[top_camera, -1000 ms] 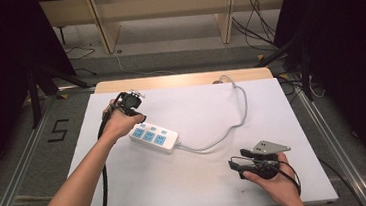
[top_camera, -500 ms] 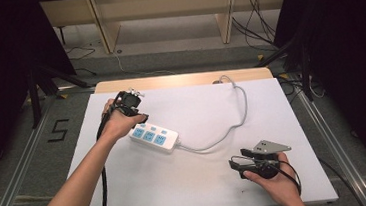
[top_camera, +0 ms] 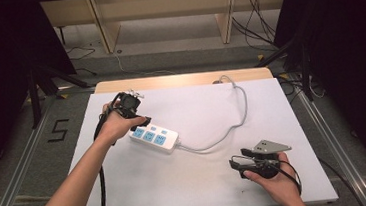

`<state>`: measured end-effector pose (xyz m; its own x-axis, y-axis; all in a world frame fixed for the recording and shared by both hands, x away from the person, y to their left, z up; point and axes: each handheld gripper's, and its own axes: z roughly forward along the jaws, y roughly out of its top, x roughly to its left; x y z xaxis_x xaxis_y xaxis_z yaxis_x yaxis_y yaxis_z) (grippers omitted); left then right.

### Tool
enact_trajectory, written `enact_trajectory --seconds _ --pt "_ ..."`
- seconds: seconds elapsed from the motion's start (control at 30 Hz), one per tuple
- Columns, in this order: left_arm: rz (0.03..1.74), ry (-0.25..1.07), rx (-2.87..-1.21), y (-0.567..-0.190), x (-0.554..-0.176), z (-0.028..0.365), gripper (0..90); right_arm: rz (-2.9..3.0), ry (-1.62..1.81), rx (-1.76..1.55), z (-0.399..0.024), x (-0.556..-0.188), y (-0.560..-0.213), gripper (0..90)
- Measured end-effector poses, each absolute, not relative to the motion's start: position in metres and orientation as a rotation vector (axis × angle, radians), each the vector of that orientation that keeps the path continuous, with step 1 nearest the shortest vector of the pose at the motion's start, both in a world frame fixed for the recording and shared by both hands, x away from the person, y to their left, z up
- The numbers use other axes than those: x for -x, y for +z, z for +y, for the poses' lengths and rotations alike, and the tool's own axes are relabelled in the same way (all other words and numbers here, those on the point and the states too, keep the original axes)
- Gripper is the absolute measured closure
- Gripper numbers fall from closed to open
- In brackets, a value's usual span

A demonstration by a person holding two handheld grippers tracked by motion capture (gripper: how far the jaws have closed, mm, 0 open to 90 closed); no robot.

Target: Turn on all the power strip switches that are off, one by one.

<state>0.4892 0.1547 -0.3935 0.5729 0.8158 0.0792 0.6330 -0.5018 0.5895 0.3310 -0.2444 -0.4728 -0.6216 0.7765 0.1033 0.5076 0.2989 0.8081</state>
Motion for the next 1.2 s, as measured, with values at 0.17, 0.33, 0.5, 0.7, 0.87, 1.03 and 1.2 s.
enact_trajectory --seconds 0.17,0.33,0.5,0.7,0.87,1.03,1.2 --pt "1.145 0.480 -2.295 -0.392 -0.485 0.155 30.5 2.264 1.232 -1.163 -0.245 -0.331 -0.473 36.6" --pt "1.129 0.480 -2.295 -0.392 -0.481 0.154 29.5 2.264 1.232 -1.160 -0.245 -0.331 -0.473 36.6" --pt "1.123 0.478 -2.300 -0.394 -0.479 0.154 29.0 2.264 1.232 -1.160 -0.245 -0.331 -0.473 36.6" --pt "1.118 0.481 -2.304 -0.395 -0.477 0.154 28.6 2.260 1.233 -1.160 -0.245 -0.331 -0.472 36.6" --pt "1.109 0.480 -2.307 -0.397 -0.474 0.155 28.2 2.260 1.234 -1.164 -0.246 -0.331 -0.472 36.6" --pt "1.095 0.478 -2.299 -0.396 -0.466 0.155 27.7 2.262 1.233 -1.162 -0.246 -0.332 -0.472 36.6" --pt "1.056 0.463 -2.293 -0.398 -0.454 0.155 25.6 2.253 1.235 -1.165 -0.247 -0.332 -0.471 36.4"
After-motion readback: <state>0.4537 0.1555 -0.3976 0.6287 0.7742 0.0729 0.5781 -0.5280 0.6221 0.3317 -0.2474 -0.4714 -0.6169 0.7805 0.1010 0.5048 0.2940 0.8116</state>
